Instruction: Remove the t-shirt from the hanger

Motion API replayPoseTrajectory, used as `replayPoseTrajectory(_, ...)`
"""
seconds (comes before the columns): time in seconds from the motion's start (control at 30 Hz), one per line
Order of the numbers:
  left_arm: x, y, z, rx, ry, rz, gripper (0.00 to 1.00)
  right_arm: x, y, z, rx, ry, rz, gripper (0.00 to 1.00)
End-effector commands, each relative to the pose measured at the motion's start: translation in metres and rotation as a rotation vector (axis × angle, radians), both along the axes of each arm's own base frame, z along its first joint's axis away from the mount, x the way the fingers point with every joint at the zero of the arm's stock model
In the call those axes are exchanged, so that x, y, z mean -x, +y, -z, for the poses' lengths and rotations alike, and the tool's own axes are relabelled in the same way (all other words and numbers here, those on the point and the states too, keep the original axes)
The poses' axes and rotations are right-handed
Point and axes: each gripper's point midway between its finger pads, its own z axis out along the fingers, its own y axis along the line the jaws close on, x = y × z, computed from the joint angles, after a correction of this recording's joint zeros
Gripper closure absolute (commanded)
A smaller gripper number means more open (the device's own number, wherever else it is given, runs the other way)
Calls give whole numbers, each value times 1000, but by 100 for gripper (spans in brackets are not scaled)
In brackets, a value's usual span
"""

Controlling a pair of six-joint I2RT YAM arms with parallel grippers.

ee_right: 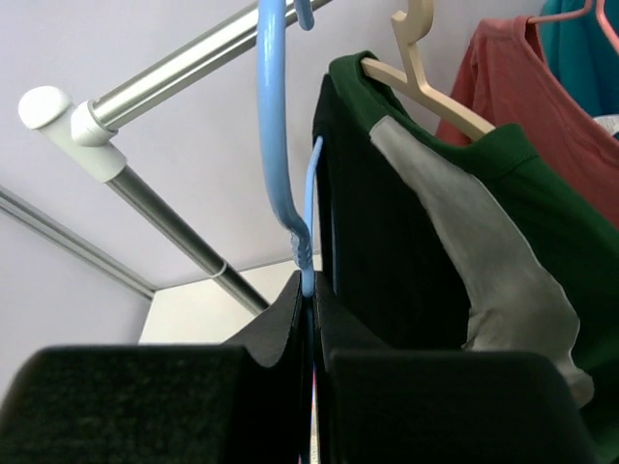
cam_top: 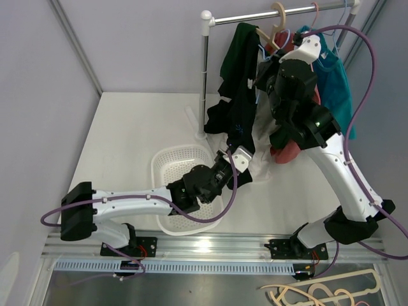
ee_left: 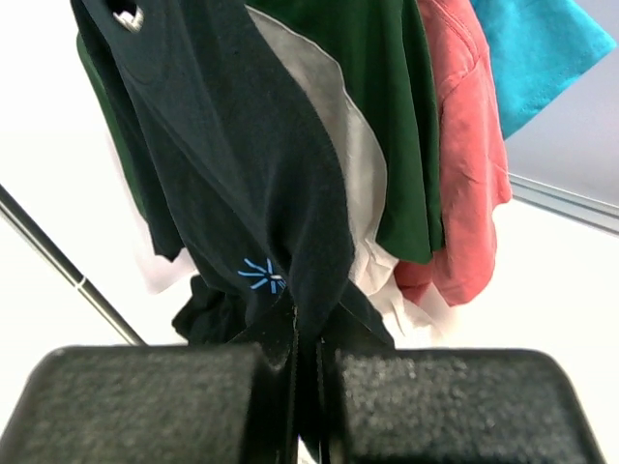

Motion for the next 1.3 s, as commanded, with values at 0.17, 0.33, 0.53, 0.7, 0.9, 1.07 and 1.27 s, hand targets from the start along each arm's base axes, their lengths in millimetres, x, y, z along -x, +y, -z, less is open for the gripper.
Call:
replayPoseTrajectory(0.17,49,13,-38,109,6,51,99,-18,-7,-48,-10,-194,108,100)
replayPoseTrajectory(0.33,96,6,-25,131,48,124,99,-32,-6,-50,36,-221,154,100)
replayPoseTrajectory(0.53,141,-15,15,124,143,215,99,-53,-5,-44,63,-205,171,100)
replayPoseTrajectory(0.7,160,-36,32,104,159,237,99,-62,-7,-40,75,-195,172,100)
replayPoseTrajectory(0.9,134,-38,58,93,208,192,99,-47,-4,-63,55,-197,87,100)
replayPoseTrajectory(1.07,76,-18,79,87,245,98,99,-21,-7,-78,63,-176,6,100)
replayPoseTrajectory(1.27,43,-10,68,82,210,3,99,0,-15,-77,75,-140,-37,100)
